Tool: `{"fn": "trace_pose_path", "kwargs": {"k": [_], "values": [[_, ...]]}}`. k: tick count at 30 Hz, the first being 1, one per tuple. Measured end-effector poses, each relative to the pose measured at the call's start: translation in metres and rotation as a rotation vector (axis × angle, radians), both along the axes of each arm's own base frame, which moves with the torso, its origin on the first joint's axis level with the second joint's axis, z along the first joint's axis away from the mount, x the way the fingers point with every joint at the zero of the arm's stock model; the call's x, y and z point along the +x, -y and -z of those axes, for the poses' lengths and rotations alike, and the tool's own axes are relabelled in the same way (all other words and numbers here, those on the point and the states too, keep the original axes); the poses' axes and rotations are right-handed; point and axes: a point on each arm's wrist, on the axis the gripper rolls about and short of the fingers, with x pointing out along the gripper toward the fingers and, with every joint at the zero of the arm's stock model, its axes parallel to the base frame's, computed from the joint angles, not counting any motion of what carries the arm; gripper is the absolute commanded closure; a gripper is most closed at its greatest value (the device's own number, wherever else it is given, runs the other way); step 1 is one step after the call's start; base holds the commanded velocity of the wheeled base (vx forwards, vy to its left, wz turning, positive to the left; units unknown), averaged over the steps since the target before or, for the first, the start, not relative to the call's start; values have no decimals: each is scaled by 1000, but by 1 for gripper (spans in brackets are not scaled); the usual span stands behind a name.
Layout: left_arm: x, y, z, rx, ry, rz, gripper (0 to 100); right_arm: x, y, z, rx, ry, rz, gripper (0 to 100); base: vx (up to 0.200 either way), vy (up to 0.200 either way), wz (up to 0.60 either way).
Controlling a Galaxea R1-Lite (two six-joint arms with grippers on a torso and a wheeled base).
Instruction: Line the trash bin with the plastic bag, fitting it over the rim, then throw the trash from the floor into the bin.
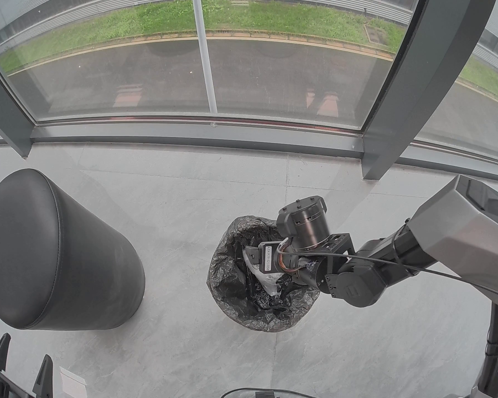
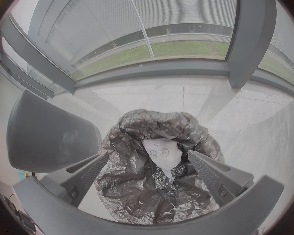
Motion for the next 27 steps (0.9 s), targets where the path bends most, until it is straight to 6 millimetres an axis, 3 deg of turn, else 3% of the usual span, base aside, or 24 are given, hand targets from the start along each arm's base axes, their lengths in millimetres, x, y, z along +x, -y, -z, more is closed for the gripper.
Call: {"fn": "trace_pose_path", "kwargs": {"k": [10, 19, 27], "values": [[0, 0, 0, 8, 0, 2, 0, -23, 39, -25, -16, 60, 34, 0, 0, 0, 0], [0, 0, 0, 9, 0, 2, 0, -31, 119, -62, -92, 129, 143, 0, 0, 0, 0], [0, 0, 0, 9, 0, 2, 0, -64, 178, -100, -82, 222, 258, 0, 0, 0, 0]]}}
